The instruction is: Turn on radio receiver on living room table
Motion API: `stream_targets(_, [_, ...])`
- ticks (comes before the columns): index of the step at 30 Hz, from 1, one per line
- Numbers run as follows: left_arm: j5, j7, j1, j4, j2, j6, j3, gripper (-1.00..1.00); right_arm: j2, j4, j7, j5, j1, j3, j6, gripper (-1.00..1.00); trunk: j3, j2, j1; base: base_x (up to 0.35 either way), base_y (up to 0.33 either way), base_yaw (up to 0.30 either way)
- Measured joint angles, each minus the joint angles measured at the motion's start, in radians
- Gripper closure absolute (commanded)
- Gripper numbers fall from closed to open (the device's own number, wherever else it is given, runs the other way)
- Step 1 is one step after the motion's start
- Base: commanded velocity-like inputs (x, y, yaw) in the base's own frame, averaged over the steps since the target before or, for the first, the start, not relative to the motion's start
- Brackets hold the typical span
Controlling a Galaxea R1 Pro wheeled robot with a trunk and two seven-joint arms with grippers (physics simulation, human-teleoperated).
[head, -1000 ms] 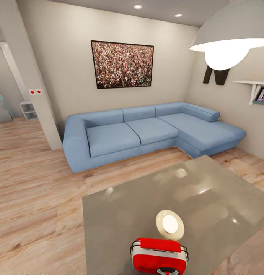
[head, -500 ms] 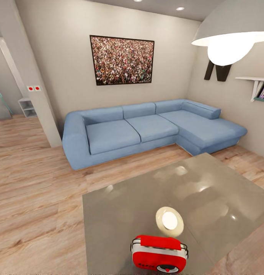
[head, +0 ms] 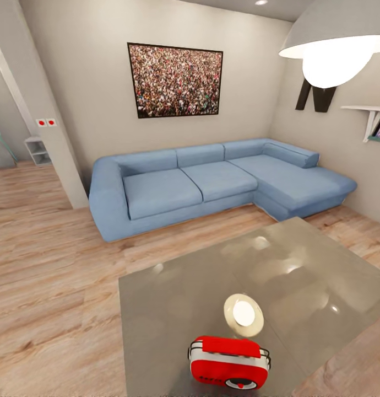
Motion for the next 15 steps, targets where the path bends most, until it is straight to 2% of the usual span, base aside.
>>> stream_targets(15, [0.000,0.000,0.000,0.000,0.000,0.000,0.000,-1.00,0.000,0.000,0.000,0.000,0.000,0.000,0.000,-1.00,-0.024,0.000,0.000,0.000,0.000,0.000])
